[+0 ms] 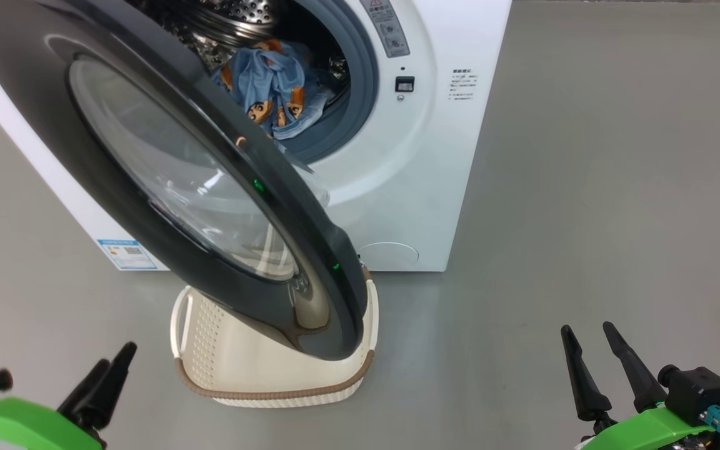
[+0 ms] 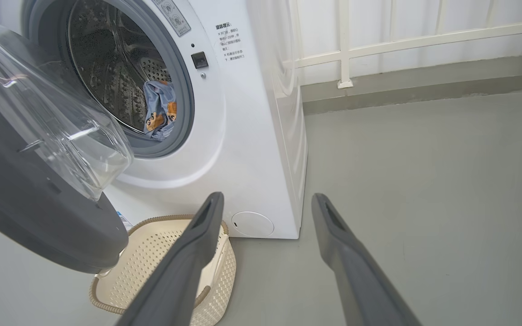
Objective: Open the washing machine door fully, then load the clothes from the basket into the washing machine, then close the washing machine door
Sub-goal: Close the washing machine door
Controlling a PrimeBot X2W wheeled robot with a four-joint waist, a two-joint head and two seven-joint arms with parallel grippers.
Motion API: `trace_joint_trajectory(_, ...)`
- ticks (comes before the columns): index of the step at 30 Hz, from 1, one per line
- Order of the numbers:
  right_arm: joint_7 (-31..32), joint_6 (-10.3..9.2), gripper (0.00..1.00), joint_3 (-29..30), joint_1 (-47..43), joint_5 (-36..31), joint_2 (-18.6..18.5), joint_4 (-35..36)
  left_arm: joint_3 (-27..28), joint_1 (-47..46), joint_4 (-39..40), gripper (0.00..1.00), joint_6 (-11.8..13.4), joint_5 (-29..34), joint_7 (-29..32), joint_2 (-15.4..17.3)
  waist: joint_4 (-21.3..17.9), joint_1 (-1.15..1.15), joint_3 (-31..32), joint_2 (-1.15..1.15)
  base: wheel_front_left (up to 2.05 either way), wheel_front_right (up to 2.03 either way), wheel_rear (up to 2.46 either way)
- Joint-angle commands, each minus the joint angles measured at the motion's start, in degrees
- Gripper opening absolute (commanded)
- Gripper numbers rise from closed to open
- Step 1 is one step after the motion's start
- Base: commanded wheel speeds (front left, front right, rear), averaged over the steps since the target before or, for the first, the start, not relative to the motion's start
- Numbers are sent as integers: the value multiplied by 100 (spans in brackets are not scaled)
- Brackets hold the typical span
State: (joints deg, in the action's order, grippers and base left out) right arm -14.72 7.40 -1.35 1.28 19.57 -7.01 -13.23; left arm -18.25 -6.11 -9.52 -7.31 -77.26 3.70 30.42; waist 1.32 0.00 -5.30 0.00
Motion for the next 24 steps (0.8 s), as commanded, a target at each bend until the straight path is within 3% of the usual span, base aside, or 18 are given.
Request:
trace_joint_trajectory(1,-28,9,100,-120,90,-22,-74,121,155,-122,42,100,-18,33,-181,257,-25,0,0,0,0,0,0)
trace_joint_trajectory(9,-28,9,100,-105,90,-18,-84,98,-821,-156,-429,100,-18,425,-1533,401,-134,0,28,0,0,0,0)
trace_joint_trajectory(14,-28,9,100,-68,77,-14,-99,102,-1141,-286,-729,100,-18,850,-1849,384,-171,0,56,0,0,0,0)
trace_joint_trajectory(24,-28,9,100,20,15,-20,-111,125,268,-132,-542,100,-18,2887,-1868,-398,-190,0,122,0,0,0,0)
